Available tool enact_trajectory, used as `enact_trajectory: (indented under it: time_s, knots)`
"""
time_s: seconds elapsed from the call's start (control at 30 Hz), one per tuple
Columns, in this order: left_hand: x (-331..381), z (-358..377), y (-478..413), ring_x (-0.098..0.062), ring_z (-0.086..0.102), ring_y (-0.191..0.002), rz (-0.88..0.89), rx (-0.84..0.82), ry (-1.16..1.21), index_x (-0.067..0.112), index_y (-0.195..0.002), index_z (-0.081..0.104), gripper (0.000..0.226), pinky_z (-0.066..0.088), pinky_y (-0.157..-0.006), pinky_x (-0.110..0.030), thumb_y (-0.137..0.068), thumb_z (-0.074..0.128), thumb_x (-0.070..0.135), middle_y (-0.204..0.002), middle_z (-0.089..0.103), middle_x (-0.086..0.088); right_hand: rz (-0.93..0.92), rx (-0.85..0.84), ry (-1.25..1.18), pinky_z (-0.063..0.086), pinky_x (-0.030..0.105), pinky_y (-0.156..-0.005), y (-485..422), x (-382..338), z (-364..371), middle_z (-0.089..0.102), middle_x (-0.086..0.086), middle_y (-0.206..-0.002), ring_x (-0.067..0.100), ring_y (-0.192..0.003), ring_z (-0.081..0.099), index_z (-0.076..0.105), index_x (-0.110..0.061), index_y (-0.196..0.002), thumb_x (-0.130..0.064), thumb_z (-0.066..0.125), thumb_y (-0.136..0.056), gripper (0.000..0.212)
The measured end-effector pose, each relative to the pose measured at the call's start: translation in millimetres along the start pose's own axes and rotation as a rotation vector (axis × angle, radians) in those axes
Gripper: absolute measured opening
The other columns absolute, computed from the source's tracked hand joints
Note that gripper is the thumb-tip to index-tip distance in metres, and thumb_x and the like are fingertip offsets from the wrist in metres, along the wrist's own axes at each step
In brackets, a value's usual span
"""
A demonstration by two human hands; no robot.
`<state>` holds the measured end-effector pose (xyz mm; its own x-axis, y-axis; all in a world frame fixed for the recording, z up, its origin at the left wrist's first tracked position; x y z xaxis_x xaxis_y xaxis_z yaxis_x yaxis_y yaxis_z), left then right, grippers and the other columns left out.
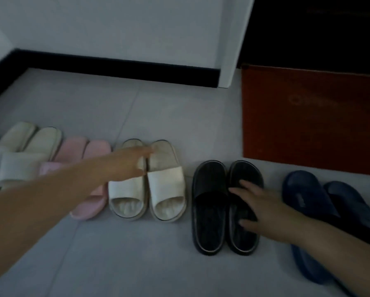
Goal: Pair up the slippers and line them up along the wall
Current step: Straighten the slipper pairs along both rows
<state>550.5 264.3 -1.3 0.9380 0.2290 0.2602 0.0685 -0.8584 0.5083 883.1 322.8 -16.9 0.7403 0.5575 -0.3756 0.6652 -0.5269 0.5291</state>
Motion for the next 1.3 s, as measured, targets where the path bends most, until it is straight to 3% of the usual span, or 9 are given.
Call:
enact_trajectory:
  time_s: [0.1,0.27,0.43,0.63,0.77,0.9,1.03,1.17,1.3]
  knots:
    - [-81.5,15.9,22.3,-0.025,0.041,-0.127,-0.187,0.025,0.145,0.017,-0.140,0.031,0.073,0.033,-0.101,-0.028,-0.078,0.069,0.023,-0.143,0.039,-0.011,-0.061,-0.002,-0.082,0.015,0.032,-0.115,-50.8,-64.8,18.7,-0.005,-0.008,-0.157,0.019,-0.144,0.006,0.007,-0.034,-0.146,-0.041,0.060,-0.083,0.083]
    - [-75.4,51.7,-9.7,-0.029,0.033,-0.129,0.001,0.055,0.014,0.035,-0.142,0.021,0.075,0.028,-0.108,-0.040,-0.079,0.057,0.054,-0.141,0.037,-0.007,0.024,0.088,-0.347,0.025,0.023,-0.106,-113.6,-133.5,35.6,0.020,0.001,-0.151,0.018,-0.138,0.024,0.021,-0.024,-0.143,-0.027,0.059,-0.082,0.072]
    - [-27.2,55.1,-50.6,-0.027,0.052,-0.113,0.003,-0.132,-0.073,0.024,-0.123,0.049,0.044,0.041,-0.091,-0.038,-0.085,0.053,0.046,-0.121,0.055,-0.008,0.123,0.157,-0.583,0.034,0.020,-0.093,-112.3,-140.6,43.6,0.030,-0.005,-0.142,0.007,-0.119,0.038,0.030,-0.029,-0.136,-0.025,0.058,-0.085,0.059]
    - [-16.2,57.0,-47.1,-0.027,0.060,-0.095,-0.196,0.011,0.272,0.013,-0.087,0.064,0.021,0.045,-0.080,-0.032,-0.085,0.059,0.034,-0.096,0.065,-0.010,0.034,0.373,-0.808,0.046,0.006,-0.067,-57.2,-89.6,-5.7,0.050,-0.032,-0.116,-0.013,-0.101,0.054,0.044,-0.060,-0.103,-0.030,0.062,-0.080,0.042]
    - [-3.5,47.4,-45.9,-0.023,0.053,-0.068,-0.395,0.229,0.881,0.015,-0.066,0.050,0.025,0.042,-0.063,-0.029,-0.087,0.057,0.026,-0.071,0.053,-0.009,0.062,0.536,-0.877,0.046,0.022,-0.081,-33.2,-39.6,-30.2,0.059,-0.029,-0.109,-0.009,-0.094,0.060,0.050,-0.056,-0.102,-0.029,0.061,-0.083,0.035]
    - [37.5,35.3,-49.7,-0.030,0.062,-0.089,-0.473,0.233,1.725,0.005,-0.108,0.057,0.022,0.052,-0.080,-0.043,-0.092,0.051,0.017,-0.102,0.063,-0.017,0.116,0.564,-0.961,0.049,0.031,-0.087,-41.0,-18.4,-29.5,0.060,-0.017,-0.111,0.002,-0.096,0.061,0.053,-0.048,-0.100,-0.018,0.060,-0.085,0.034]
    - [89.6,38.0,-46.1,-0.027,0.062,-0.079,-0.506,0.423,2.109,0.003,-0.100,0.060,0.019,0.053,-0.071,-0.040,-0.095,0.041,0.007,-0.096,0.064,-0.013,0.023,0.470,-0.925,0.043,0.015,-0.073,-63.4,-28.7,-25.6,0.056,-0.023,-0.108,-0.009,-0.091,0.058,0.051,-0.047,-0.098,-0.020,0.062,-0.083,0.032]
    - [99.3,70.0,-32.6,-0.032,0.060,-0.099,-0.709,0.554,1.930,0.001,-0.126,0.046,0.035,0.050,-0.074,-0.035,-0.092,0.040,0.001,-0.120,0.058,-0.019,-0.110,0.118,-0.772,0.034,0.020,-0.098,-94.5,-46.2,4.7,0.041,-0.009,-0.137,0.008,-0.125,0.041,0.035,-0.033,-0.133,-0.024,0.063,-0.084,0.057]
    - [83.7,95.0,4.6,-0.018,0.050,-0.072,-0.972,0.395,1.743,0.013,-0.089,0.053,0.007,0.043,-0.062,-0.031,-0.087,0.048,0.008,-0.083,0.051,-0.005,-0.172,-0.009,-0.610,0.014,0.029,-0.113,-116.2,-58.6,42.5,0.009,0.001,-0.156,0.018,-0.145,0.005,0.006,-0.028,-0.146,-0.020,0.057,-0.086,0.080]
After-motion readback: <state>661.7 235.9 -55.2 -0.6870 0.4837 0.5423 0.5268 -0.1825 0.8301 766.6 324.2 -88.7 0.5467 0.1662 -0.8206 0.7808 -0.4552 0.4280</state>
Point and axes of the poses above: each hand's wrist, its own y-axis away from the middle knuckle, its own z-axis out of the palm, x = y × z, the point moved 1 cm from there along -y, towards the middle knuckle
